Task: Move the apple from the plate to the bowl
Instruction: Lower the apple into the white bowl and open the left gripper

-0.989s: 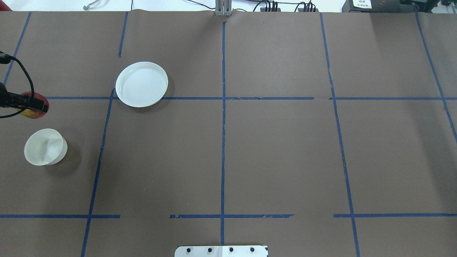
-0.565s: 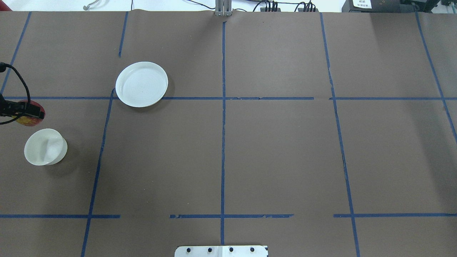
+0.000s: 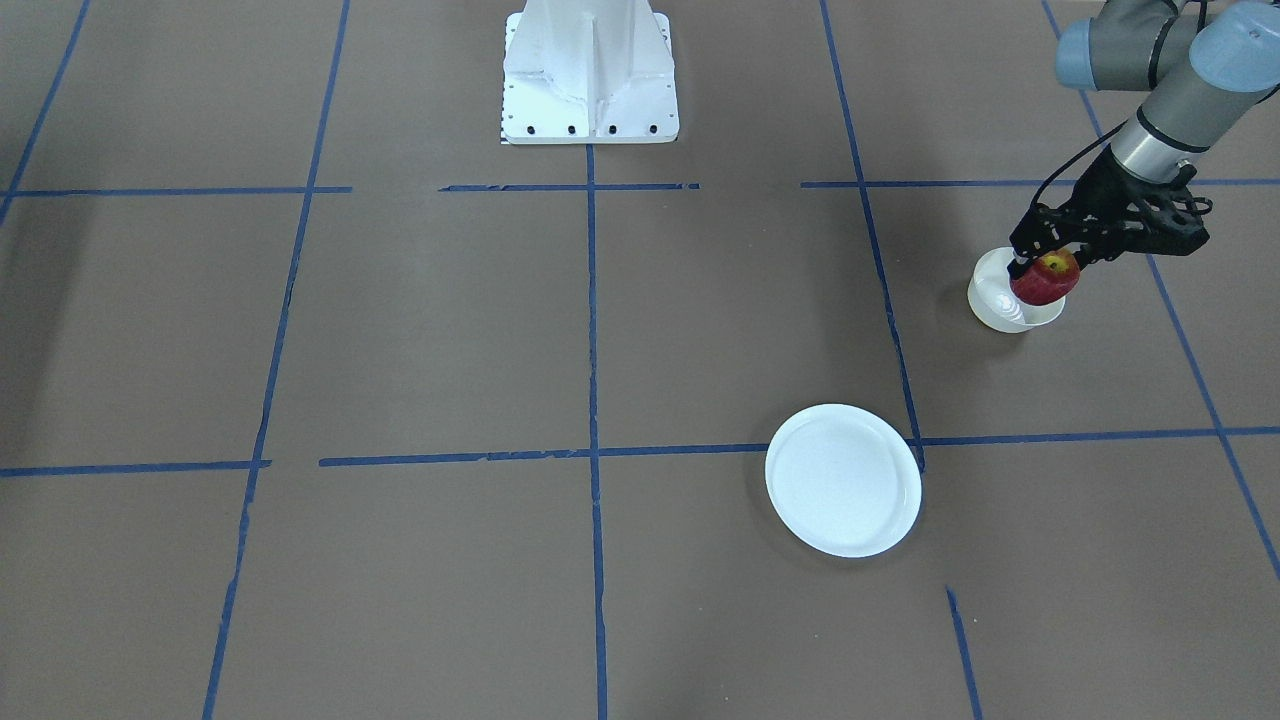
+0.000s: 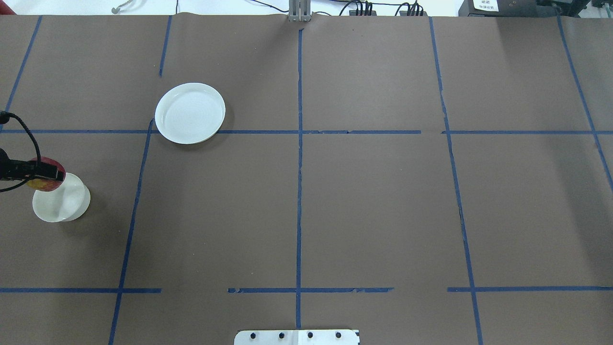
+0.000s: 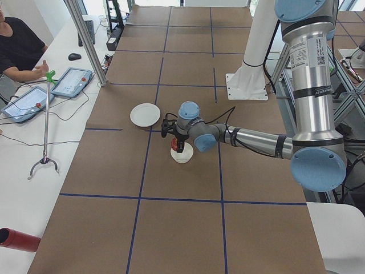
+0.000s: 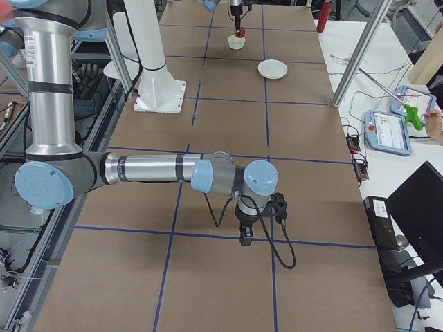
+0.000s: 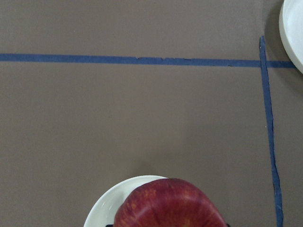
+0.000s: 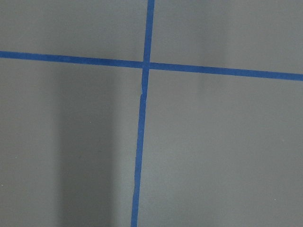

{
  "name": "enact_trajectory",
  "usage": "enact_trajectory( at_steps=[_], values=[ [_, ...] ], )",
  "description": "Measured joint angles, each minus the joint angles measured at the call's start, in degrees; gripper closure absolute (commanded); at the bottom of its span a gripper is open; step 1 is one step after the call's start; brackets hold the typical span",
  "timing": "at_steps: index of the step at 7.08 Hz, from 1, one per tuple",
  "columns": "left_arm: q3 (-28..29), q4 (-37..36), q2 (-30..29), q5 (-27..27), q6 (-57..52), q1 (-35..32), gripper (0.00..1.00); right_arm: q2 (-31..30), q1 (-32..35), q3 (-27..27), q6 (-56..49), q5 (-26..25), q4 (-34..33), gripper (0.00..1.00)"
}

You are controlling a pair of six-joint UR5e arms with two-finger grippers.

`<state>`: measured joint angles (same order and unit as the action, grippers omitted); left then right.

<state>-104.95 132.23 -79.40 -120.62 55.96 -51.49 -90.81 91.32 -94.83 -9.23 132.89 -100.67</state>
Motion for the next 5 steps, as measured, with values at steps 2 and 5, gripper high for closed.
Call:
enact_trajectory(
  at_steps=[2,5],
  values=[
    [0.60,0.40,0.24,0.16,0.85,1.80,1.00,0.02,0.00,0.00,0.00,0.00,0.03,0.00],
    [1.80,0.28,0.13,0.35,0.74,2.50,0.55,0.02,0.00,0.00,0.00,0.00,0.04,0.00]
  ],
)
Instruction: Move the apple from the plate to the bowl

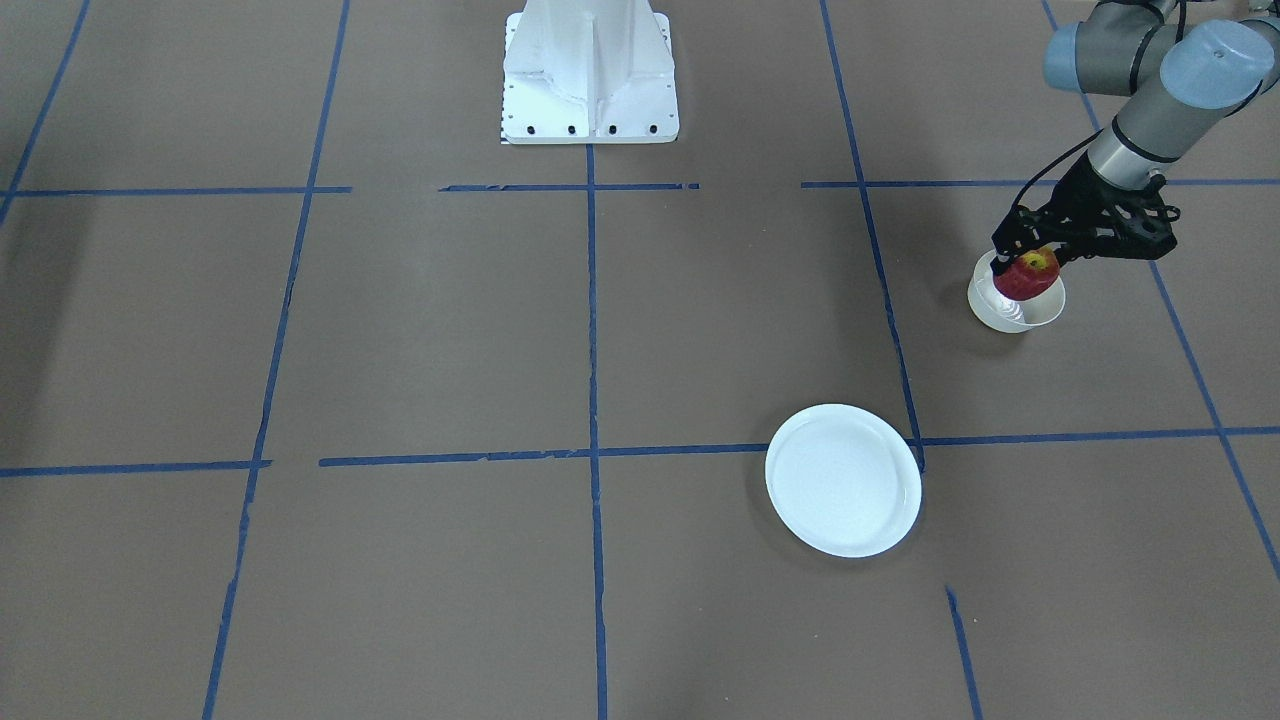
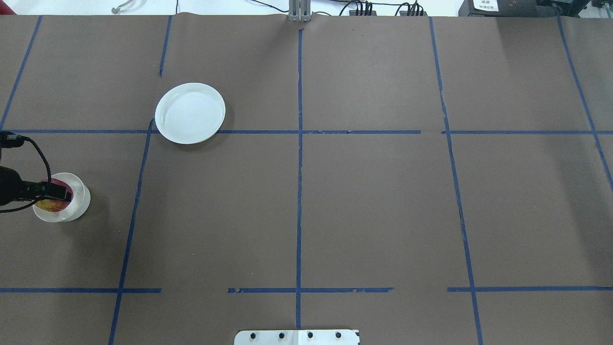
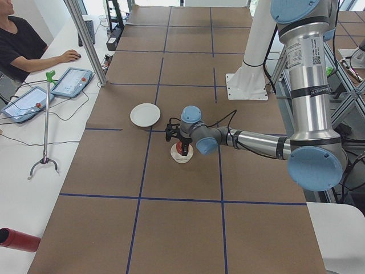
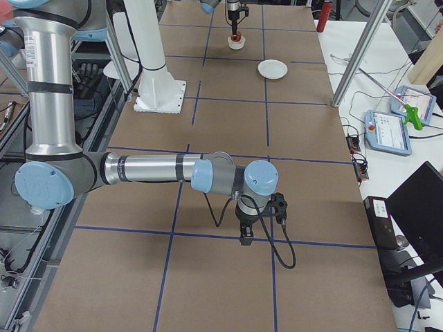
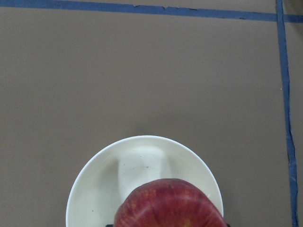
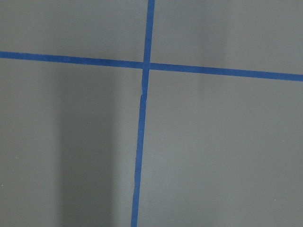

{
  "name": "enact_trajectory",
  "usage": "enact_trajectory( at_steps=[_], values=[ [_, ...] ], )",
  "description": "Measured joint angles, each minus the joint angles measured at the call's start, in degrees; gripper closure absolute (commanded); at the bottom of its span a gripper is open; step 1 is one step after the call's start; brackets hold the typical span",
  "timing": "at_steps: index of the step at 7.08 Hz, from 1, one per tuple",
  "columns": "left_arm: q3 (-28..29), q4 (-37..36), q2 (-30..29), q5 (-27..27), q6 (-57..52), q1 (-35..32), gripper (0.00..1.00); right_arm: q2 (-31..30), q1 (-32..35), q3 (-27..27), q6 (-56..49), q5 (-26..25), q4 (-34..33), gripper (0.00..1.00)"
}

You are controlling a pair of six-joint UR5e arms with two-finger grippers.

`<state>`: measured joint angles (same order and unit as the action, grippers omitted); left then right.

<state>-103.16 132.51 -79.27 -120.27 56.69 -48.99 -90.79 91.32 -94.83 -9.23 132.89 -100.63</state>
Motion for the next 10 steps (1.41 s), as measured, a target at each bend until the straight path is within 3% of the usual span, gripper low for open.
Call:
enact_trajectory(
  at_steps=[1,7,10],
  values=[
    [0.43,0.05,-0.13,0.02,-0.29,0.05,0.01,-0.02,0.00,0.00,0.00,0.00,0.00,0.00],
    [-1.35,0.10,-0.32,-0.60,-0.78,-0.47,0.00,0.00,0.00,0.00,0.00,0.00,0.00,0.00],
    [-5.88,-1.95,0.26,-7.62,-9.23,-7.34,0.00,0.00,0.00,0.00,0.00,0.00,-0.02,0.00]
  ],
)
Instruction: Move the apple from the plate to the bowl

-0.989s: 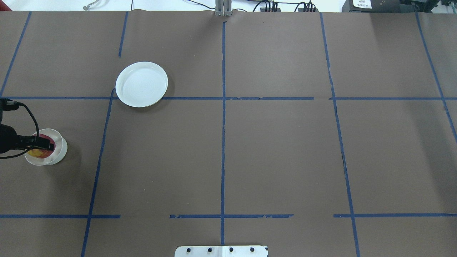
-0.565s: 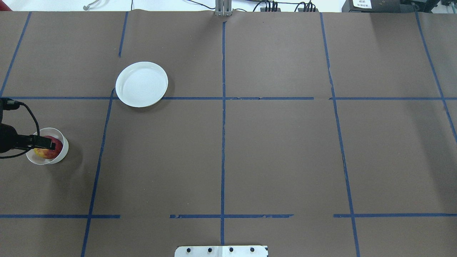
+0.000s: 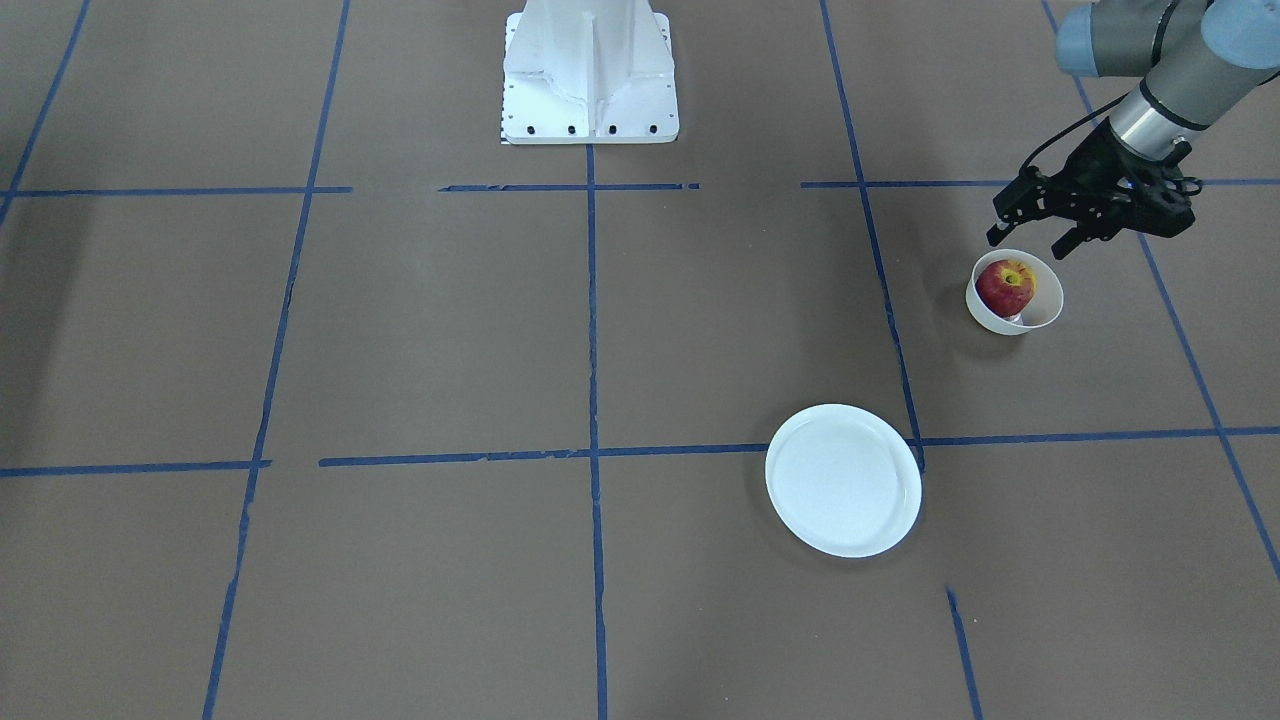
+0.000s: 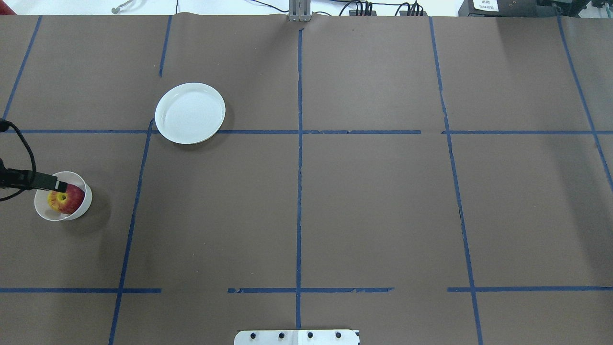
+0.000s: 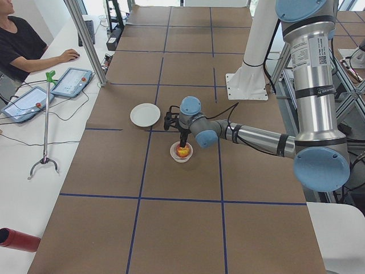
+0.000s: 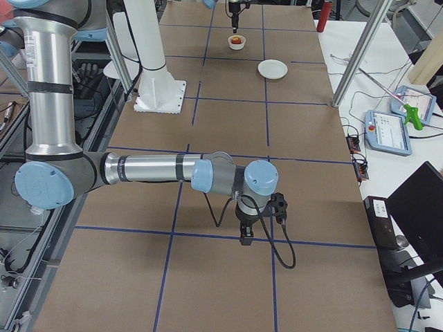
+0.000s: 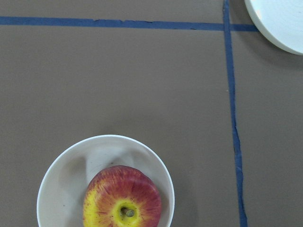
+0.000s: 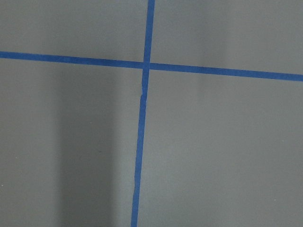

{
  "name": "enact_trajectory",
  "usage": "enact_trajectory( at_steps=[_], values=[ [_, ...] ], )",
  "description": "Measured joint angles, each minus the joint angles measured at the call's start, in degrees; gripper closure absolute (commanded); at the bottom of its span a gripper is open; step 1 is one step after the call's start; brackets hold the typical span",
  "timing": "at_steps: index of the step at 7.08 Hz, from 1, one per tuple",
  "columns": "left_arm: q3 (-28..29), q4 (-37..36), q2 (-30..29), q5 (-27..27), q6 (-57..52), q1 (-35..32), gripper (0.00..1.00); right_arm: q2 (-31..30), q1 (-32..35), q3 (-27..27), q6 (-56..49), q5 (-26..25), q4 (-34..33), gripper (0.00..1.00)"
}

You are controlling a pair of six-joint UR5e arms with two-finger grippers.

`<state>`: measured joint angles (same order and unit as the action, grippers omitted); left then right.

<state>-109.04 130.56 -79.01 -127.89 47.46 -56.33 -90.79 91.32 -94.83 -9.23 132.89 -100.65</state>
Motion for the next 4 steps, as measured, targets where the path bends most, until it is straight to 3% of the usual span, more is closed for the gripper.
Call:
enact_trajectory(
  at_steps=[4],
  values=[
    [-3.20,-16.00,-0.68,-1.79,-28.45,-17.31,0.00,0.00,0.00,0.00,0.00,0.00,-0.02,0.00]
  ],
)
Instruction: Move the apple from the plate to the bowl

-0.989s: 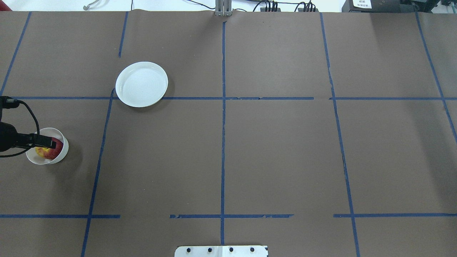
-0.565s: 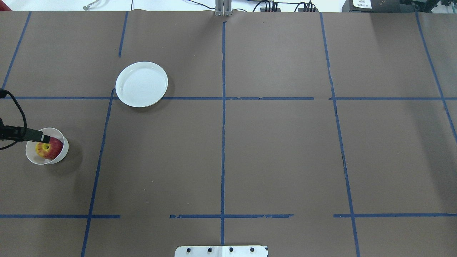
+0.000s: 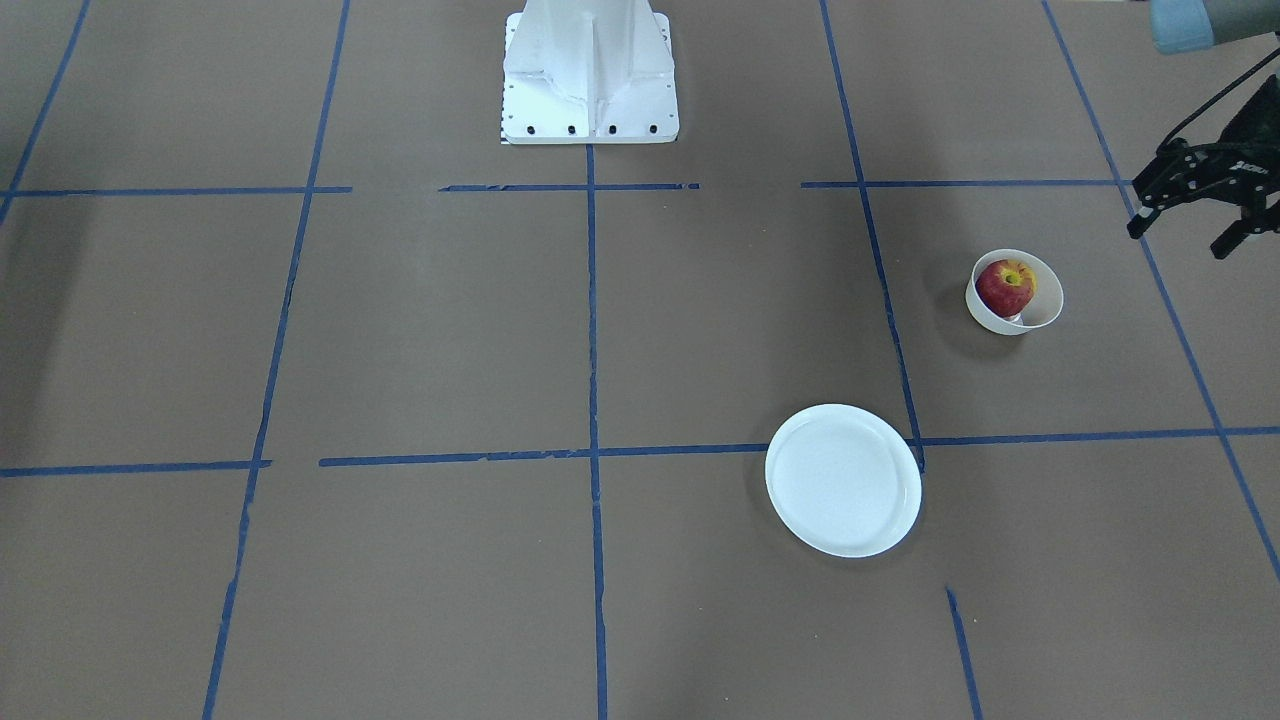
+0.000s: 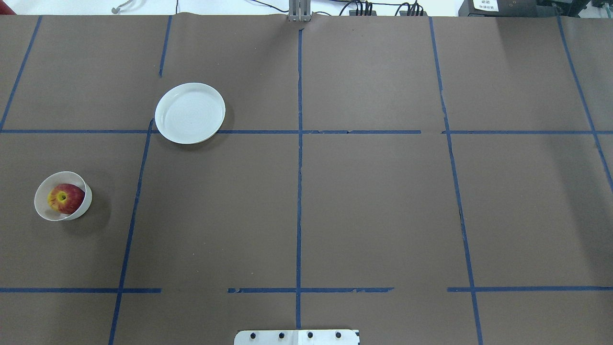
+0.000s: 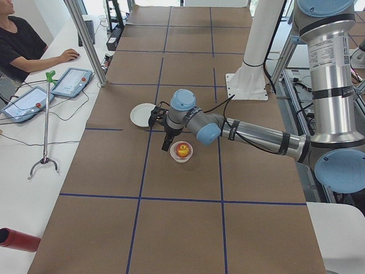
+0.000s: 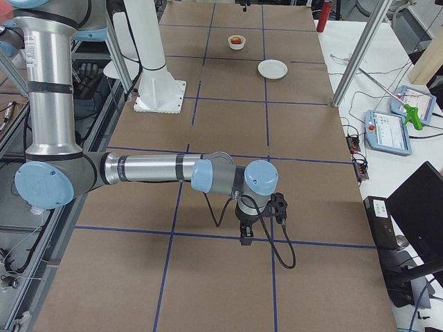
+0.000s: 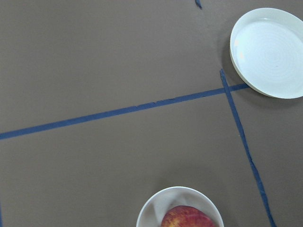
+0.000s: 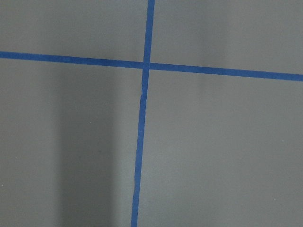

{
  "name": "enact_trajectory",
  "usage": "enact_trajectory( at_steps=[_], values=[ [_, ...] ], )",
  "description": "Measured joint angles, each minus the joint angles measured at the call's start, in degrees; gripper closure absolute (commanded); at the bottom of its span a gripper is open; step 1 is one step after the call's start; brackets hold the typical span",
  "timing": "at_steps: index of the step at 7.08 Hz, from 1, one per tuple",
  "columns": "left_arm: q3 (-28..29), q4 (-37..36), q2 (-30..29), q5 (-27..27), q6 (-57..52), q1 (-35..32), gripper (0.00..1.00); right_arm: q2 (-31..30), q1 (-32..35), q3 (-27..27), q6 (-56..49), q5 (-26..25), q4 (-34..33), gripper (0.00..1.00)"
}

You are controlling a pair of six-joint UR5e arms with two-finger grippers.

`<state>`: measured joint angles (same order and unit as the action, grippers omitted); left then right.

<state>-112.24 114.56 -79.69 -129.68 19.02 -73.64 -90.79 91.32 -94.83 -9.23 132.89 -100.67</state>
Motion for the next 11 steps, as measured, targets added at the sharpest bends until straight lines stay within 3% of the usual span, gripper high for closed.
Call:
enact_trajectory(
  at_steps=[2,4,7,11],
  values=[
    [2.15,-10.58,-2.41,0.20,-15.18,-6.24,0.00,0.00,0.00,0.00,0.00,0.00,0.03,0.00],
    [10.11,-18.65,-7.40,0.04,-22.71,-12.95,0.00,0.00,0.00,0.00,0.00,0.00,0.04,0.00],
    [18.35,-21.69,-8.15,-0.19,-24.57,-19.24,0.00,0.00,0.00,0.00,0.00,0.00,0.04,0.00],
    [18.54,-22.53,-5.42,-0.31,-24.31,-20.13,0.00,0.00,0.00,0.00,0.00,0.00,0.04,0.00]
  ],
)
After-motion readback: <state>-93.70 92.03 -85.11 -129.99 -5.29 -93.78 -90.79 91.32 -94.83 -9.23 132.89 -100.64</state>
